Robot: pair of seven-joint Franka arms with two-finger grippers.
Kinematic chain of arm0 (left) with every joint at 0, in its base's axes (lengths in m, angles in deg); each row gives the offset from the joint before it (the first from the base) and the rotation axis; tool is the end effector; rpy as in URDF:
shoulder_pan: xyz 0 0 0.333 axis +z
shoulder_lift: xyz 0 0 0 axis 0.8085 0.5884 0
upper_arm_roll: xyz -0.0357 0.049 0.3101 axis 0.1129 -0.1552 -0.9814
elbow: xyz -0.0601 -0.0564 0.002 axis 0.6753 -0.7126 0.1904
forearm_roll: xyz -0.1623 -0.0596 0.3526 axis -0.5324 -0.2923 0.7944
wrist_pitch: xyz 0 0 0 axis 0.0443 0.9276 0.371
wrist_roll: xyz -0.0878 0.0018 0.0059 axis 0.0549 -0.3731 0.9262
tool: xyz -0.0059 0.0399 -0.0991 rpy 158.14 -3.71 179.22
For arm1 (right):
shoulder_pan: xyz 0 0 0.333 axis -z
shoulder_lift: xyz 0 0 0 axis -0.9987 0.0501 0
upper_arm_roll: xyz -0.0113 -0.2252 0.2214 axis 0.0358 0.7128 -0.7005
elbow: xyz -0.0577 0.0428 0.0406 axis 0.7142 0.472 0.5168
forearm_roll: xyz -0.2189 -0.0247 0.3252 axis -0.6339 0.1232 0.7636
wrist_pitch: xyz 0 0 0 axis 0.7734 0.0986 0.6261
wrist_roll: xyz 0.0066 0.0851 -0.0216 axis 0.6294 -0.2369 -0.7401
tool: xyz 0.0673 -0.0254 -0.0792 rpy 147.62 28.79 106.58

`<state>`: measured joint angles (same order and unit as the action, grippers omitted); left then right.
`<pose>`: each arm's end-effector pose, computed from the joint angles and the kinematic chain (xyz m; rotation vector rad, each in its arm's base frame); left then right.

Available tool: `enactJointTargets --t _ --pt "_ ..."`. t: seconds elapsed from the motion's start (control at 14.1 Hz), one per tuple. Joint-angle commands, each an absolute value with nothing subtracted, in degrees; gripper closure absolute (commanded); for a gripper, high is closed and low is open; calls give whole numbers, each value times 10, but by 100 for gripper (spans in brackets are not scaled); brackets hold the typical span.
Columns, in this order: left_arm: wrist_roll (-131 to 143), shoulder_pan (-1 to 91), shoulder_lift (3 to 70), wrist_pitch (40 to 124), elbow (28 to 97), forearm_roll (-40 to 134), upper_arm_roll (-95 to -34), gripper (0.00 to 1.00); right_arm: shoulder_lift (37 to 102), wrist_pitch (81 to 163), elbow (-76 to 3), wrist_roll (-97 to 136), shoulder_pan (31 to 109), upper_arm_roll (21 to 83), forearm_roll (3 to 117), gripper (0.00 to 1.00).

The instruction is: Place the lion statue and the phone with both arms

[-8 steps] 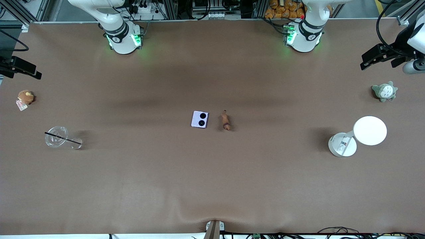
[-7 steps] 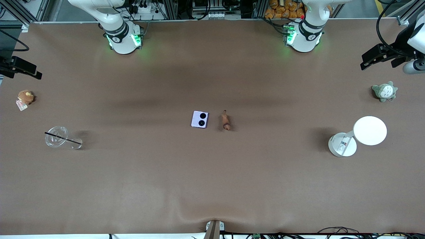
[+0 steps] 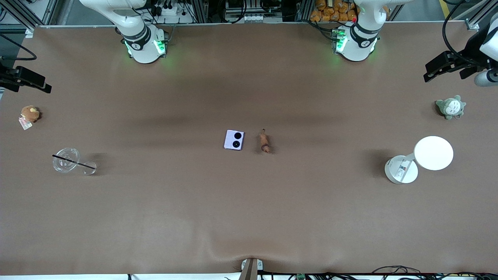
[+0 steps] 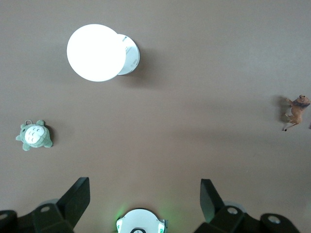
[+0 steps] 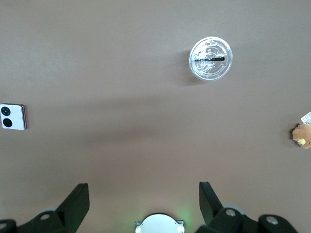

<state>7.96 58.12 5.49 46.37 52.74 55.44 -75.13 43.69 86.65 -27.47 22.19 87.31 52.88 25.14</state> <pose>0.5075 -0.0353 0.6623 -3.1280 -0.1357 0.0777 0.5226 -0.0569 0.6323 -3.0769 0.1139 0.1993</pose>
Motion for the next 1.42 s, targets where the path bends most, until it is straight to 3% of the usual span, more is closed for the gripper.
enactJointTargets --t 0.0,1.35 --pt "71 587 76 447 493 550 -752 0 438 865 -276 234 869 529 258 0" --pt "76 579 86 419 493 542 -746 0 443 859 -269 234 863 528 259 0"
